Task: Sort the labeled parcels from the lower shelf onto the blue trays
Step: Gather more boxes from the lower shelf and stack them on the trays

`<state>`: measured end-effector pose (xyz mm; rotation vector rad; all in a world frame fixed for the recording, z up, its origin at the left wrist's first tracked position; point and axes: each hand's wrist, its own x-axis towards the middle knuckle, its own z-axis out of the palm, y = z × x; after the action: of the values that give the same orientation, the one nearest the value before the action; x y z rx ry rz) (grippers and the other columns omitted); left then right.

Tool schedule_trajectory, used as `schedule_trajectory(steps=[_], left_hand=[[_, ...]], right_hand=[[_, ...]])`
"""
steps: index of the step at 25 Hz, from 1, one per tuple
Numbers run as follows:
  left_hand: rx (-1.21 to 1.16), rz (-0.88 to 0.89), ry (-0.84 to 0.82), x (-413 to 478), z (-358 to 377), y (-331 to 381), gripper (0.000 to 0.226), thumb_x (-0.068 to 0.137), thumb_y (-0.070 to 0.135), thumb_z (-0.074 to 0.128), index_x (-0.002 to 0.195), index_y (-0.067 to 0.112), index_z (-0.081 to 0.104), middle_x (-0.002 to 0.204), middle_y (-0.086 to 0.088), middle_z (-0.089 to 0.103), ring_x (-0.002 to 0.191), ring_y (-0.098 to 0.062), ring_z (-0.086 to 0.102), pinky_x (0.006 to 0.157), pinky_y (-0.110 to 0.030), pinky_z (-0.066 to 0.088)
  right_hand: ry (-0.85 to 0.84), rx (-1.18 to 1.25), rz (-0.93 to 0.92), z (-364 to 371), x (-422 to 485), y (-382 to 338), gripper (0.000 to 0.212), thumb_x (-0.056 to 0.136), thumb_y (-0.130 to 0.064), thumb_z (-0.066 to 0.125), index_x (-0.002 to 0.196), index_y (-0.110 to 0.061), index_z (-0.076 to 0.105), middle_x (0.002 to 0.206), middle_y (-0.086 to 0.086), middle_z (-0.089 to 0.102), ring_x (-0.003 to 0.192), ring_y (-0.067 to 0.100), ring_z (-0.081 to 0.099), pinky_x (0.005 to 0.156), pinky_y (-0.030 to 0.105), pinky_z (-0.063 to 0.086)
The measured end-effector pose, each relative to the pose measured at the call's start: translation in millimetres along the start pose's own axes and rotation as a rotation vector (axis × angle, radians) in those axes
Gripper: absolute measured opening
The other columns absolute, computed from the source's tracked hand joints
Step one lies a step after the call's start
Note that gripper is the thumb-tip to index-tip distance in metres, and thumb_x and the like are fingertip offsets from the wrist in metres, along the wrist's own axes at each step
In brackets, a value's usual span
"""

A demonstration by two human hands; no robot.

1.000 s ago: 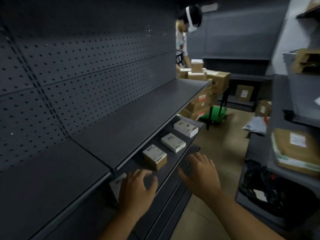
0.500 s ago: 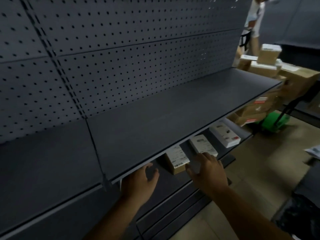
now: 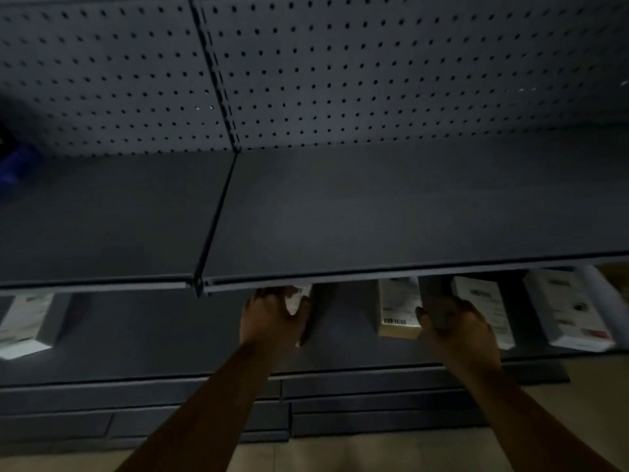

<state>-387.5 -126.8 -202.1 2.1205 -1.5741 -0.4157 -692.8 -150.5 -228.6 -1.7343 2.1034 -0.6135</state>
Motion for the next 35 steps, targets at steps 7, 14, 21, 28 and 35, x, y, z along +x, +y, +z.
schedule_trajectory(steps=[7,14,21,28,35], left_hand=[[0.094,-0.141,0.039,40,80,-84,0.081,0.088,0.073,0.053,0.144,0.014,0.049,0.142,-0.013,0.053,0.128,-0.032,0.049,0.104,-0.045,0.044],[-0.279,-0.220,0.125,10,119,-99,0.079,0.075,0.088,0.054,0.117,0.021,0.059,0.107,0.000,0.071,0.096,-0.019,0.069,0.081,-0.039,0.061],[-0.663,-0.241,0.250,-3,122,-93,0.072,0.070,0.060,0.084,0.127,0.027,0.055,0.116,0.004,0.066,0.099,-0.009,0.070,0.070,-0.022,0.062],[-0.808,-0.394,0.322,-42,77,-87,0.058,0.073,0.058,0.083,0.118,0.026,0.064,0.112,-0.004,0.072,0.092,-0.017,0.076,0.065,-0.034,0.065],[-0.688,-0.574,0.647,-127,-39,-105,0.045,0.076,0.062,0.076,0.098,0.023,0.072,0.089,0.002,0.078,0.078,-0.007,0.074,0.061,-0.022,0.057]], right_hand=[[-0.038,0.253,0.114,81,63,42,0.074,0.078,-0.065,0.073,0.127,-0.010,0.061,0.117,0.016,0.070,0.103,0.035,0.069,0.089,0.052,0.058],[-0.064,0.279,0.134,126,43,51,0.087,0.071,-0.090,0.052,0.118,-0.018,0.066,0.118,0.009,0.069,0.113,0.029,0.064,0.096,0.051,0.055],[0.074,0.582,-0.030,135,22,39,0.048,0.079,-0.059,0.076,0.116,-0.033,0.062,0.118,-0.007,0.068,0.096,0.000,0.068,0.062,0.009,0.051],[-0.100,0.730,-0.042,111,-9,-9,0.043,0.081,-0.049,0.079,0.117,-0.030,0.068,0.100,-0.013,0.077,0.079,-0.005,0.074,0.056,0.014,0.057],[-0.411,0.792,-0.173,91,-67,-117,0.040,0.079,-0.049,0.080,0.106,-0.021,0.071,0.088,-0.007,0.076,0.065,-0.005,0.072,0.047,0.013,0.053]])
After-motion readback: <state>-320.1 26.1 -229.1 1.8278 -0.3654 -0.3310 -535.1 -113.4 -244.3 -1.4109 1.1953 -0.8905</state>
